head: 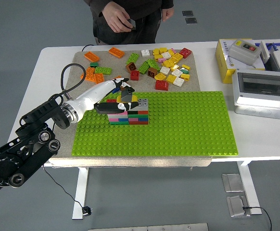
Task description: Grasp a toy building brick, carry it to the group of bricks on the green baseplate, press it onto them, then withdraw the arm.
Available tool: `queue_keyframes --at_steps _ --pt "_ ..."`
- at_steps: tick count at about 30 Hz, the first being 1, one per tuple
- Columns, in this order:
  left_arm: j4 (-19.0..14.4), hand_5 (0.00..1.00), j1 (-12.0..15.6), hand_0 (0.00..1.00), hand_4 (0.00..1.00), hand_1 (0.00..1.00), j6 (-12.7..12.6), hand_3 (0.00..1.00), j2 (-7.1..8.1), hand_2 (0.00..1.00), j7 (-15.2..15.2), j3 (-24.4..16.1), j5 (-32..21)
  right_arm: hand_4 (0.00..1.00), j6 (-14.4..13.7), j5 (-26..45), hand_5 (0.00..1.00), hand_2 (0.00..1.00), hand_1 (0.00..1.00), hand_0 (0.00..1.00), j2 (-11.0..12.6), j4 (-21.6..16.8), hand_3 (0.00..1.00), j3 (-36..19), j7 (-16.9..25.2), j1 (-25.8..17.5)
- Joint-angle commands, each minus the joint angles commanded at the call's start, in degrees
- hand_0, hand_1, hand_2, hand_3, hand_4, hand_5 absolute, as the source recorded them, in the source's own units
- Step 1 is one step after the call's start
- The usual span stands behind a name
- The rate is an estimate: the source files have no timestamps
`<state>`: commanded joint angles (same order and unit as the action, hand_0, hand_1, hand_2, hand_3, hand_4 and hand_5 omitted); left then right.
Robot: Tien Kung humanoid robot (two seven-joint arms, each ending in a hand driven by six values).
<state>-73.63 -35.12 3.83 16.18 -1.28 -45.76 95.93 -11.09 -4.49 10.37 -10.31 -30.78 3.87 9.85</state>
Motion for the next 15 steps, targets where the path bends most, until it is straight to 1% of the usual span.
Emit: queue_keyframes --at_steps 15 --pt "0.57 0.746 -0.02 0.979 0.833 0.998 0.14 0.733 -0.02 0.998 0.3 -0.38 -0.55 0.539 -0.3 -2.33 0.879 0.714 0.685 0.787 0.01 0.0 0.7 -0.57 0.32 0.18"
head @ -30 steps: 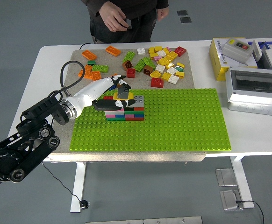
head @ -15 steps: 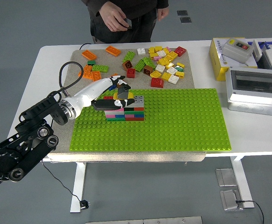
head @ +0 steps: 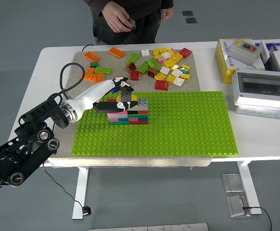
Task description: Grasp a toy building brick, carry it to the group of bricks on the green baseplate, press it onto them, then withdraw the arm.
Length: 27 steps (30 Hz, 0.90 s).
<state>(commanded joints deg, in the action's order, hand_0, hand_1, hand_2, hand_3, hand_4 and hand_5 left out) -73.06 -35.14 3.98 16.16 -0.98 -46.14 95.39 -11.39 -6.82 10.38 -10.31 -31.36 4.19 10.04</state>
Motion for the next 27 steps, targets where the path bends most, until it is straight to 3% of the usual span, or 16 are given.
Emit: queue_keyframes --at_steps 27 --pt "0.17 0.741 0.0 0.967 0.826 0.995 0.29 0.723 -0.33 0.998 0.28 -0.51 -0.32 0.536 -0.1 -2.23 0.884 0.711 0.686 0.787 -0.21 0.0 0.698 -1.58 -0.08 -0.24"
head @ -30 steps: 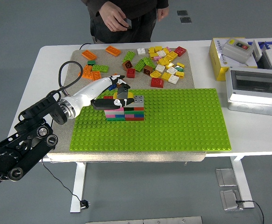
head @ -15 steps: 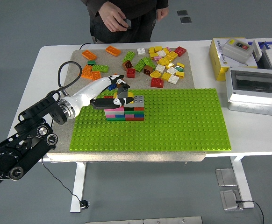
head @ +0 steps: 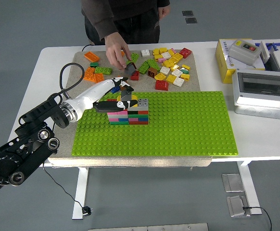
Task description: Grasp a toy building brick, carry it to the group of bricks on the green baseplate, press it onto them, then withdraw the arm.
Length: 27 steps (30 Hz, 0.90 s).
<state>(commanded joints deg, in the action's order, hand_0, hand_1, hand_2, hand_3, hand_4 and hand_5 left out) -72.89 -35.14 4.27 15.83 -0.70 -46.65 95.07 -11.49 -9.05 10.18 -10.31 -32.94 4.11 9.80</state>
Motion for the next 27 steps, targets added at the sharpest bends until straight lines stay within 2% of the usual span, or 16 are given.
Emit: queue_keyframes --at_steps 27 --pt "0.44 0.738 0.22 0.952 0.823 0.993 0.3 0.716 0.16 0.998 0.42 -0.13 -1.41 0.533 -0.25 -2.37 0.887 0.711 0.686 0.789 -0.02 0.0 0.694 -1.79 -0.03 0.07"
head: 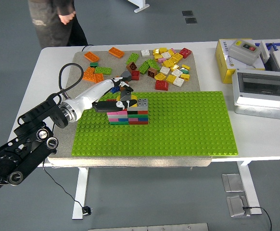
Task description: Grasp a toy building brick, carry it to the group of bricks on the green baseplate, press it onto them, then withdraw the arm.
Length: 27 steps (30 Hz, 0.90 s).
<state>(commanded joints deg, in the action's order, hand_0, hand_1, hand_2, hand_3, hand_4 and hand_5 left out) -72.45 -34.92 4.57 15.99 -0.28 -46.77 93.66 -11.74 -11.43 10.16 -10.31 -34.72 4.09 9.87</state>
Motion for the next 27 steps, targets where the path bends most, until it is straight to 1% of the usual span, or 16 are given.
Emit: queue_keyframes --at_steps 10,27 --pt "0.34 0.738 0.4 0.948 0.822 0.992 0.04 0.715 -0.14 0.998 0.23 -0.14 -0.73 0.532 -0.17 -1.19 0.886 0.71 0.685 0.79 -0.12 0.0 0.693 -1.21 0.24 -0.03" --pt "0.52 0.739 1.05 0.945 0.823 0.99 -0.05 0.714 -0.36 0.998 0.48 0.01 -1.25 0.525 -0.39 -1.64 0.887 0.71 0.686 0.791 -0.18 0.0 0.691 -0.9 0.71 -0.16"
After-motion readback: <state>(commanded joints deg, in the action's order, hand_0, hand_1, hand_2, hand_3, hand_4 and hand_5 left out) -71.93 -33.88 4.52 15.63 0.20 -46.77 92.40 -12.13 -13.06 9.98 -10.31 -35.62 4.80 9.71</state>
